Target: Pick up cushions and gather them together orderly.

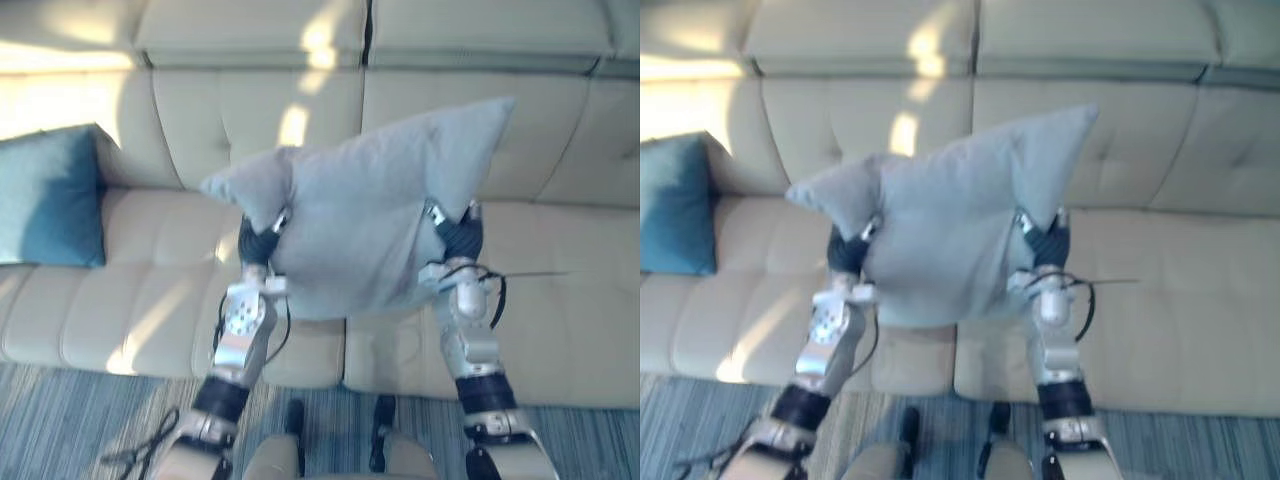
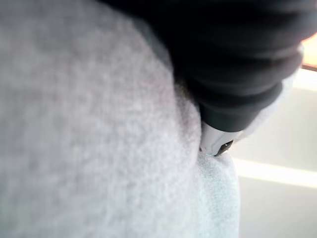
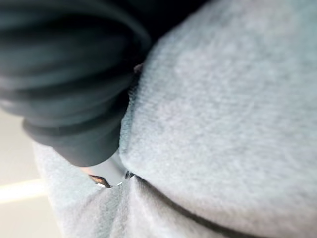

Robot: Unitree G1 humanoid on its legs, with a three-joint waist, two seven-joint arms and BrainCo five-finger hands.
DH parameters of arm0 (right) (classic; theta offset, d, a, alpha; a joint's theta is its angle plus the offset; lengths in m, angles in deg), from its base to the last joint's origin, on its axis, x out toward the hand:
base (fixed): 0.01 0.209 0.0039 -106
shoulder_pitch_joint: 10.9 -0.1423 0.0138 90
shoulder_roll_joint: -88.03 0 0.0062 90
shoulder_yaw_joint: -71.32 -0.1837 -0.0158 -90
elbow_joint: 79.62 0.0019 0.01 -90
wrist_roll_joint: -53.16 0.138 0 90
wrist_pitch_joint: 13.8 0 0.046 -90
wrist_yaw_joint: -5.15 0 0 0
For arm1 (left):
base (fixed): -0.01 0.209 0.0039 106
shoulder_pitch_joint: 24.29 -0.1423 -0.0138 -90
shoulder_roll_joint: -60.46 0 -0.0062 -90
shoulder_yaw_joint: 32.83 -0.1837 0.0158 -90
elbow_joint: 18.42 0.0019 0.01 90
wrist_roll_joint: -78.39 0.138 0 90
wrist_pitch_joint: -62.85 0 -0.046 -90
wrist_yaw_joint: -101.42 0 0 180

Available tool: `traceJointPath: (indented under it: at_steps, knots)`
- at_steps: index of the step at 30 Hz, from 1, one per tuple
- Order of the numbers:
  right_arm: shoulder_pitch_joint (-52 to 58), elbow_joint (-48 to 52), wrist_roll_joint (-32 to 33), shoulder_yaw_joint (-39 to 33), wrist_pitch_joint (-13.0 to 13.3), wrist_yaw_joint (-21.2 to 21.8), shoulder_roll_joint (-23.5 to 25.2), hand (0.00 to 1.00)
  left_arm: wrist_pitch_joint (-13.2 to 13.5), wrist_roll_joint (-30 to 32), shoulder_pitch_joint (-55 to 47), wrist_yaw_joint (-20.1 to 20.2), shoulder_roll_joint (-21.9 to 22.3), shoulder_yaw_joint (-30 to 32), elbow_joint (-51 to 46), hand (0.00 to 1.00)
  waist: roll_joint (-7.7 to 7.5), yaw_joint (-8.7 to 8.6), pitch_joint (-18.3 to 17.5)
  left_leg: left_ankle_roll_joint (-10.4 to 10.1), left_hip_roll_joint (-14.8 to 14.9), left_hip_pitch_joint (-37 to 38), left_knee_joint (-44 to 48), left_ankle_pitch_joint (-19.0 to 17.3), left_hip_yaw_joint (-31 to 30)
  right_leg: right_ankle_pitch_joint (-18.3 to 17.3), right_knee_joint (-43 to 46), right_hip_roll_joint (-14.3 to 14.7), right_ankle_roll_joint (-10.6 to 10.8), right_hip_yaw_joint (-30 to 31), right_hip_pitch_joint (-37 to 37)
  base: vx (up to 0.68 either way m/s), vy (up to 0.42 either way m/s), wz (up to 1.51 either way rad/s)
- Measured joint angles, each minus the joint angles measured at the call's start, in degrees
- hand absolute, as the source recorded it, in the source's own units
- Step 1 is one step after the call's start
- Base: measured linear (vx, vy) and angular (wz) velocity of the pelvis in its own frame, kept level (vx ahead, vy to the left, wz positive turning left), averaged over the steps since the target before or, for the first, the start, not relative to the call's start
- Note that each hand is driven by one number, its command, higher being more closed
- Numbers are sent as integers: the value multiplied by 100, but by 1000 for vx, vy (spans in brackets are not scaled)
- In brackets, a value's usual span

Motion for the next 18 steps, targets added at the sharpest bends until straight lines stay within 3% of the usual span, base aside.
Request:
traceJointPath:
  at_steps: [6,18]
  knots:
    - [-1415,-280,330,-221,7,-201,-348,100,40,-252,2026,47,-523,-36,822,100,8,3,119,-77,191,-1042,439,30,38,186,85,116,-201,-59,-867,-133,-69,-1]
    - [-2897,-1199,902,-366,26,-497,-715,100,59,-456,3808,132,-579,-19,1951,100,45,43,484,-177,490,-2376,738,111,329,585,-256,386,-314,-10,-1966,-4,-25,-6]
